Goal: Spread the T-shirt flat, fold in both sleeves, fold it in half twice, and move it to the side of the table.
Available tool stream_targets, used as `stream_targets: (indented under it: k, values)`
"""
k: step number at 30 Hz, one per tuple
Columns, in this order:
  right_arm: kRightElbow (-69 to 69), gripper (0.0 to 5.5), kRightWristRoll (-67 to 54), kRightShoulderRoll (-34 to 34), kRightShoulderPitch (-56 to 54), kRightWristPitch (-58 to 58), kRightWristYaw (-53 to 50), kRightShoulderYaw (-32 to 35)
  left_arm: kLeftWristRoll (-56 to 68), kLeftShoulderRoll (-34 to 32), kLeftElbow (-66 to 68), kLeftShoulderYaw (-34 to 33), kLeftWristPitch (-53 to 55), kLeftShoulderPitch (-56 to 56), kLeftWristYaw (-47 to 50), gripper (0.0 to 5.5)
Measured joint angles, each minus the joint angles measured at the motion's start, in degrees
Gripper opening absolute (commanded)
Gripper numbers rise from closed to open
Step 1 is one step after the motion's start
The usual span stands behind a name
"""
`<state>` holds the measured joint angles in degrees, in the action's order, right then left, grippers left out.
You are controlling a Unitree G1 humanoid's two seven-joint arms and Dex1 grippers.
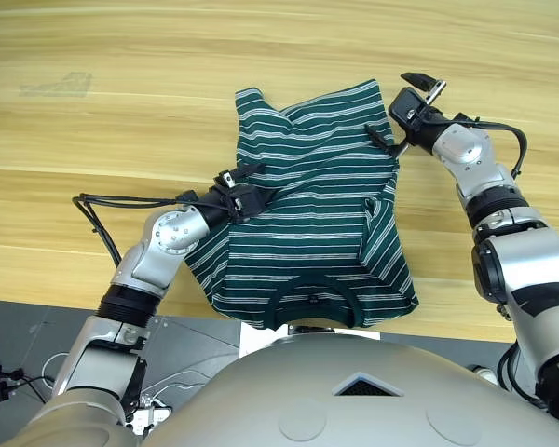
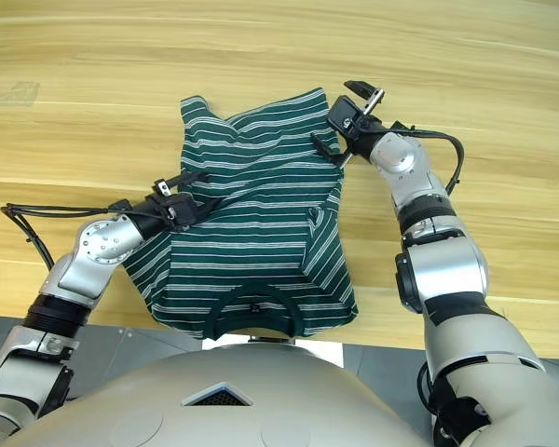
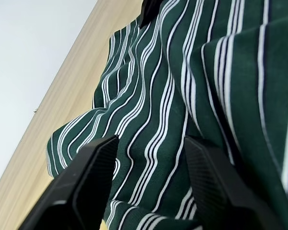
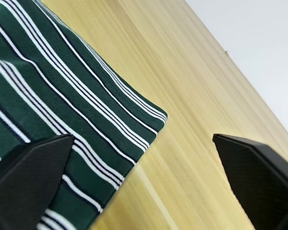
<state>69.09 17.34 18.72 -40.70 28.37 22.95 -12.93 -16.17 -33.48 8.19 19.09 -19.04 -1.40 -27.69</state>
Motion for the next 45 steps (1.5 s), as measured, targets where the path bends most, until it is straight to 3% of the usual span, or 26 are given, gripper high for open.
stream_targets:
  k: [7, 14, 24, 32, 38, 45]
  values:
    - [-0.99, 5.38, -0.34, 0.35, 0.88, 0.23, 2.13, -0.54, -0.01, -0.40, -0.32, 0.33, -0.01, 0.40, -0.83, 2.56]
    - [1.42, 5.38, 0.98, -0.11, -1.83, -3.51, -5.01, -0.90, -0.03, -0.31, 9.16, -2.26, 0.31, -6.55, 0.87, 2.56]
    - [7.03, 5.38, 4.26, -4.45, -10.20, -11.44, -12.30, -1.50, -2.41, 8.19, 27.55, -1.28, -1.48, -20.17, 6.05, 2.56]
    - [6.60, 5.38, 2.43, -5.62, -10.25, -8.38, -10.44, 1.08, -1.46, 8.51, 28.32, -2.90, -4.97, -18.14, 7.21, 2.56]
    - [-2.16, 5.38, -3.79, -1.87, -8.28, 1.30, -6.49, 6.10, 3.14, 2.58, 12.60, -14.92, -4.19, -12.44, 11.76, 2.56]
    - [-36.94, 5.38, -14.19, 1.40, 10.04, 1.25, -1.34, 11.40, 16.12, -0.12, -22.68, -33.28, 8.27, 5.24, 10.88, 2.56]
